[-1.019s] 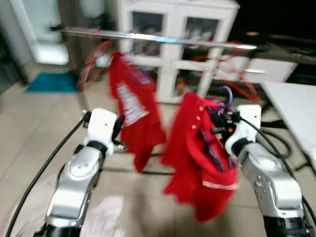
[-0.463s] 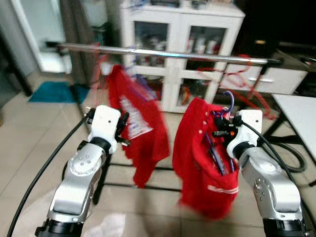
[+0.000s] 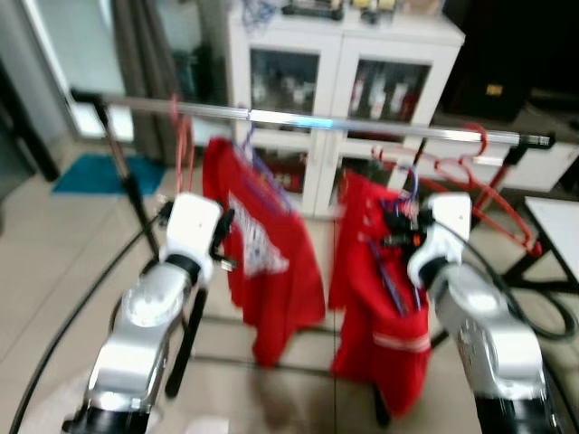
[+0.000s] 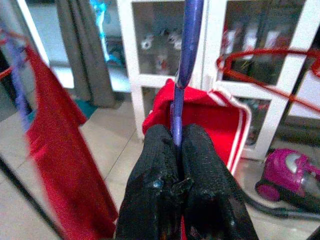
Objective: Hang hanger
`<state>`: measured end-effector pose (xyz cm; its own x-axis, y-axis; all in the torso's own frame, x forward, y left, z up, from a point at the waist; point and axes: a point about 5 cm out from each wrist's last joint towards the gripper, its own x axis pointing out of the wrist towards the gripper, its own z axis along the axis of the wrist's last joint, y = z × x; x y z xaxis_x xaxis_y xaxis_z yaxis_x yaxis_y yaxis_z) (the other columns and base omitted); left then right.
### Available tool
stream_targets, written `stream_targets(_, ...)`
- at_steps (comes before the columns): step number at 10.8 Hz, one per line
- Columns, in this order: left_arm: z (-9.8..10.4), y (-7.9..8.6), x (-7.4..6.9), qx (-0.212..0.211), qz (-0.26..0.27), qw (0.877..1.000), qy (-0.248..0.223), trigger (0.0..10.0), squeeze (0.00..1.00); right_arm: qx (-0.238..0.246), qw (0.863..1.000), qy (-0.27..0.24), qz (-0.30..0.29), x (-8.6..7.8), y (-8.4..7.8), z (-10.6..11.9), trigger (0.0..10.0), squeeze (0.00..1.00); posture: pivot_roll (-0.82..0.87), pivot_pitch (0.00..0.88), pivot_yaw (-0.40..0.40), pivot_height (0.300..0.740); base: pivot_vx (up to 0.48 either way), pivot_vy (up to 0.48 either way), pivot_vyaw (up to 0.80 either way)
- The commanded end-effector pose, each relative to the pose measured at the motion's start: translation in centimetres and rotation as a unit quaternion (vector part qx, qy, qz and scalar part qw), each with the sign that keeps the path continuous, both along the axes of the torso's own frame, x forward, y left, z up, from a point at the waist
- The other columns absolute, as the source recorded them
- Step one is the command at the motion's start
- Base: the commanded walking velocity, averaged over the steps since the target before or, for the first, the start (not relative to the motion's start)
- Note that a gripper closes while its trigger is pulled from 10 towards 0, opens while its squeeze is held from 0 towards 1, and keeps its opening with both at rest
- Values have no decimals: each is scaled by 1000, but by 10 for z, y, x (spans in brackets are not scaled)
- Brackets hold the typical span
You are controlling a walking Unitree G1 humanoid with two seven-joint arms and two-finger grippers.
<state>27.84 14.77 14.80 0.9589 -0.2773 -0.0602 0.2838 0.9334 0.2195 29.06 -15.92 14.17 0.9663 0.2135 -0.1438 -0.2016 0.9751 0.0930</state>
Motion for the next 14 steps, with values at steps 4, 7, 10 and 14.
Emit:
stream_targets(4,12,-19,-5,-9,-58,998,-25,10000,0,-1,998,-67,-8,16,2,31,10000,0,70,0,-38,740,210,0,0)
stream_targets(7,14,-25,-9,-51,-100,994,-14,10000,1000,-11,997,-73,-27,35,5,41,10000,0,73,0,-39,740,0,0,0)
stream_targets(10,14,-25,-9,-45,-110,993,-11,10000,1000,-48,996,-11,-75,52,-7,30,10000,0,76,0,-38,740,0,0,0)
stream_targets(14,11,-35,-15,-40,-166,985,10,10000,1000,-65,986,43,-150,73,-41,22,10000,0,76,0,-33,740,0,0,0)
